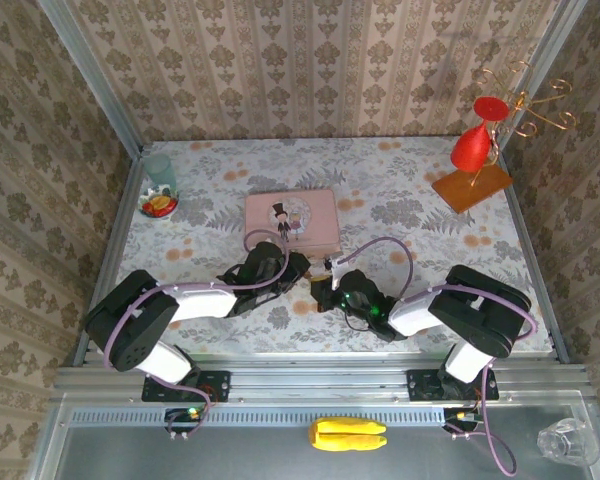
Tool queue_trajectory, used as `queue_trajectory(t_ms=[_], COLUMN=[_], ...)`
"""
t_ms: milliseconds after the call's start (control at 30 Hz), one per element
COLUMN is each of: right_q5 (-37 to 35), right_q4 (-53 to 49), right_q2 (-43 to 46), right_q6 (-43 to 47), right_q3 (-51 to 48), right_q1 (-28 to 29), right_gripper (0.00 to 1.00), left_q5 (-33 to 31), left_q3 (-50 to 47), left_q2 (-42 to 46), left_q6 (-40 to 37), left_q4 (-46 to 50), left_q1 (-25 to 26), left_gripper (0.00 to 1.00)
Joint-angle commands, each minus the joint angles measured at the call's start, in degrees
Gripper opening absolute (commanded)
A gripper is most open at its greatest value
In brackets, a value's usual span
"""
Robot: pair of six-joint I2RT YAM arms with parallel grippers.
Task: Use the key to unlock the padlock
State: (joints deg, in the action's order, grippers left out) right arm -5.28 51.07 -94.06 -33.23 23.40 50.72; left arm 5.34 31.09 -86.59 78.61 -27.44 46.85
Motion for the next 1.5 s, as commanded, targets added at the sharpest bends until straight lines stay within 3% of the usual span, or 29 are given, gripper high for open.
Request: queue_trajectory(t_ms=[0,233,467,733,1067,1300,1467], right_q5=[0.75,1.48,1.76,0.47,0.89,1.47,-0.40], right_q4=[1.23,2.44,6.10,10.78,8.57,9.84,5.05], right_q2=[0.46,-0.32,-2.20,-3.78,-2.82,-4.25,-1.90], right_q6=[-5.31,-10.26,-15.95,-23.37,-24.73,-26.35,-24.41], right_q3=[0.92,0.16,-0.86,-2.59,-3.42,-3.80,-4.14], right_q1=[-0.44,-0.49,-0.53,-0.82,-0.80,-0.45,-0.44], right_gripper=[0.01,0.00,0.00,0.00,0.00,0.00,0.00], left_q5=[-0.20,-0.60,0.33,0.54,-0.31,-0.76,-0.95], left_q3=[1.52,1.09,1.17,0.16,-2.37,-4.81,-4.88], left_q2=[-1.25,-1.49,-3.00,-3.46,-1.09,-2.05,-1.70], left_q6=[-0.45,0.01,0.27,0.89,0.67,1.56,1.58], left_q4=[-0.52,0.55,-1.25,-2.52,-1.55,-3.14,-2.52], left_q1=[0.19,-0.09,-0.18,-0.09,1.46,1.72,1.62], left_gripper=[0.40,0.44,0.30,0.26,0.20,0.24,0.39])
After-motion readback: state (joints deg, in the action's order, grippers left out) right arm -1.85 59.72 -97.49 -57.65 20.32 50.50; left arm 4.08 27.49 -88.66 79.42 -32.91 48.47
